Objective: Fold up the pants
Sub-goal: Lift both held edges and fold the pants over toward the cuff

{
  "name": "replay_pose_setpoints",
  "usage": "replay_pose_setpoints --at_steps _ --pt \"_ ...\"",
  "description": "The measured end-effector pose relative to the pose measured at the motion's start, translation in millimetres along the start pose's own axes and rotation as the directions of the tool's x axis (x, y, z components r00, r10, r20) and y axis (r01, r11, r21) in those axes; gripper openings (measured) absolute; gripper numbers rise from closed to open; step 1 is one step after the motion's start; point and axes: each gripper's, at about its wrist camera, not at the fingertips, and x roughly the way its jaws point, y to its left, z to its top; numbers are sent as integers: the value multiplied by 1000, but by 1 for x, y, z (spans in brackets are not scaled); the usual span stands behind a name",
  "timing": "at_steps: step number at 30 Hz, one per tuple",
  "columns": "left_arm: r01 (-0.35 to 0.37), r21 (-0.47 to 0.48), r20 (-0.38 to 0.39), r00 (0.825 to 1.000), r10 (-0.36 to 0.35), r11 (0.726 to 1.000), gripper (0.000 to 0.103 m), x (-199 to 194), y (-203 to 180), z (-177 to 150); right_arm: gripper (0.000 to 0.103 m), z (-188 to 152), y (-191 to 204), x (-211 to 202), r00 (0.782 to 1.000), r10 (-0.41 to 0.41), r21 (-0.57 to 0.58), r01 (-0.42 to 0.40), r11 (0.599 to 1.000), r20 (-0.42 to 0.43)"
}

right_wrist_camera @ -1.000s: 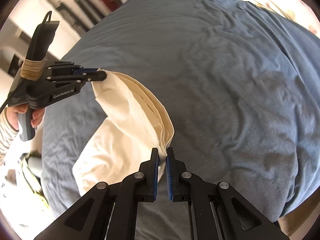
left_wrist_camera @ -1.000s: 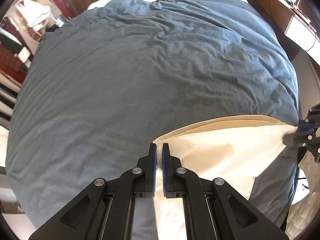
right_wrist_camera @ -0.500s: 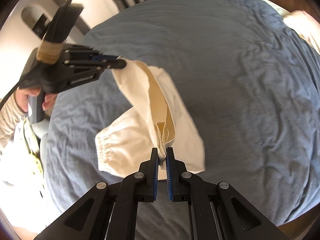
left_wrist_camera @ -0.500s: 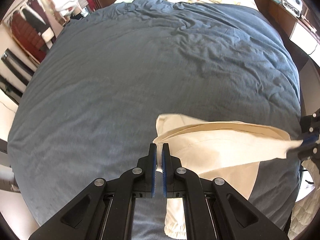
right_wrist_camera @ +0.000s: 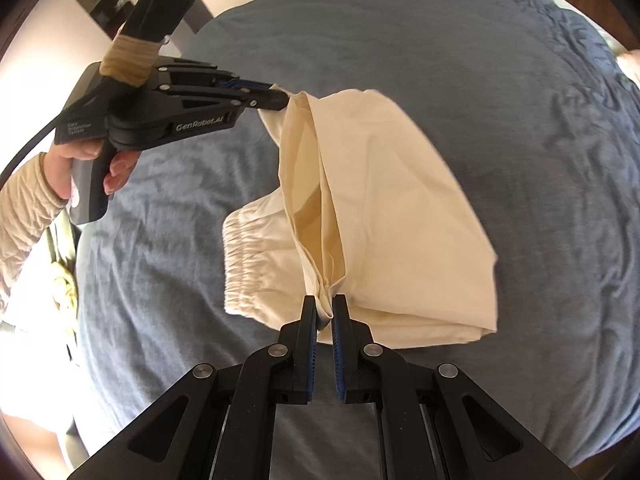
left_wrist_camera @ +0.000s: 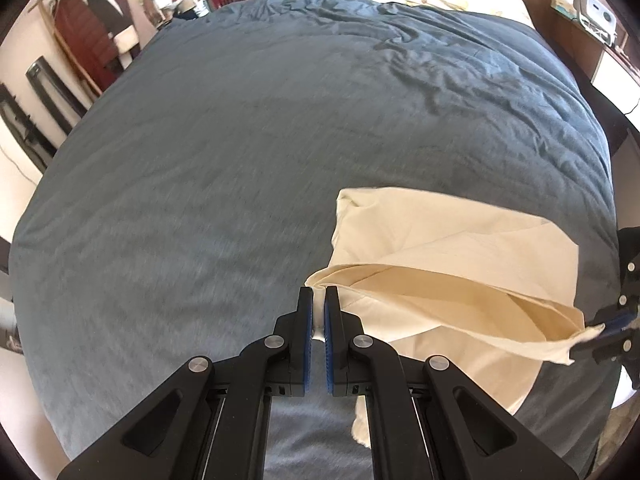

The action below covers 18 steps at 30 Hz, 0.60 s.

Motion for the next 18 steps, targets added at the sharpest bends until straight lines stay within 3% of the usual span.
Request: replay_pose_setpoints --at_steps 13,18 --pt "-13 -84 -51 999 8 996 8 15 9 -54 9 -16 34 37 994 38 -88 -46 995 -99" --pt "-59 -106 -90 995 50 993 9 14 10 -73 9 -23 43 47 990 48 -104 -61 993 -130"
